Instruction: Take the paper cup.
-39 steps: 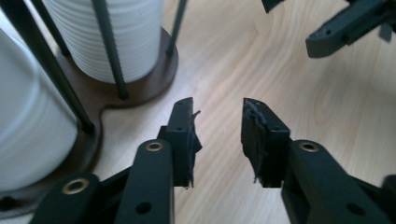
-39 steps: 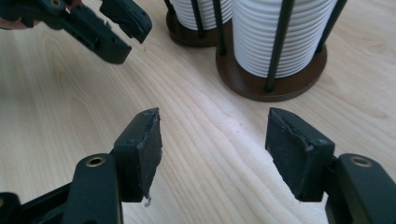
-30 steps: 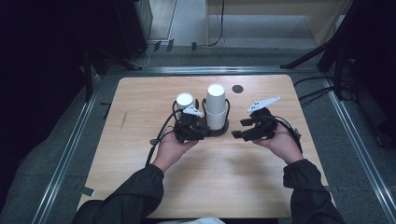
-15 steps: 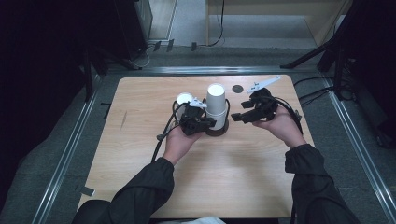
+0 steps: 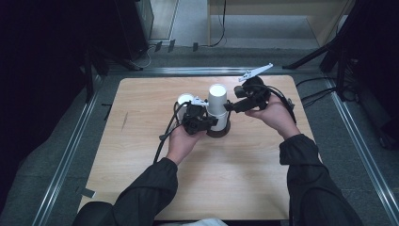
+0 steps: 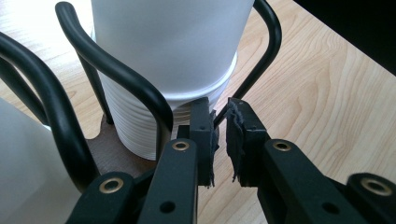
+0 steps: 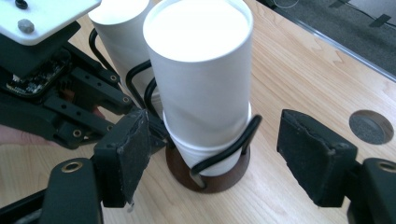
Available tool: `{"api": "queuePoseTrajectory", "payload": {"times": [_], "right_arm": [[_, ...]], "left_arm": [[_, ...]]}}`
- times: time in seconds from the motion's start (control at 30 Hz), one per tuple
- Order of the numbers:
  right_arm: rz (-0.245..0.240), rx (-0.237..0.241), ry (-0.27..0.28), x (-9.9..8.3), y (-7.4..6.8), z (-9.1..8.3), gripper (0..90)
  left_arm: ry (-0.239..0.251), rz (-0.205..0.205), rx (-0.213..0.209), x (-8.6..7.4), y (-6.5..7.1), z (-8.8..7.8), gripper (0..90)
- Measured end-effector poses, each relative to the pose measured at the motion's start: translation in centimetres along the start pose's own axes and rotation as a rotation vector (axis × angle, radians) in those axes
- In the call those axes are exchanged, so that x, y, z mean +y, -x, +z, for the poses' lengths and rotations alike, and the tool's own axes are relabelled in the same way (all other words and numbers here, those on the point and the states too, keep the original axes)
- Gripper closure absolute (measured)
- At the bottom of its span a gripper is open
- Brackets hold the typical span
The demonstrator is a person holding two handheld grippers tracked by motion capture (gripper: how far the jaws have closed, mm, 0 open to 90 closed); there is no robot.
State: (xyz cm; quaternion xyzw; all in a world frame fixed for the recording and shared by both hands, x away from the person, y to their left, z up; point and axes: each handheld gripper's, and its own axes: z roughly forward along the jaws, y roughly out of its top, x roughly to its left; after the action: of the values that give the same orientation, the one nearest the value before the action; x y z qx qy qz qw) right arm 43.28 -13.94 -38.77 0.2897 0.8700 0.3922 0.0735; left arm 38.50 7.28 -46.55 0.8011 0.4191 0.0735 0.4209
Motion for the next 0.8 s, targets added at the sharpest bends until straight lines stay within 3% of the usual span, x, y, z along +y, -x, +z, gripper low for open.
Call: {"api": "queuePoseTrajectory", "payload": {"times": [0.8], "right_arm": [[-0.045, -0.017, -0.019, 2.9, -1.1, 2.8, 26.3]], "left_arm": [[0.001, -0.016, -0.027, -0.1, -0.2, 0.0, 79.1]]}}
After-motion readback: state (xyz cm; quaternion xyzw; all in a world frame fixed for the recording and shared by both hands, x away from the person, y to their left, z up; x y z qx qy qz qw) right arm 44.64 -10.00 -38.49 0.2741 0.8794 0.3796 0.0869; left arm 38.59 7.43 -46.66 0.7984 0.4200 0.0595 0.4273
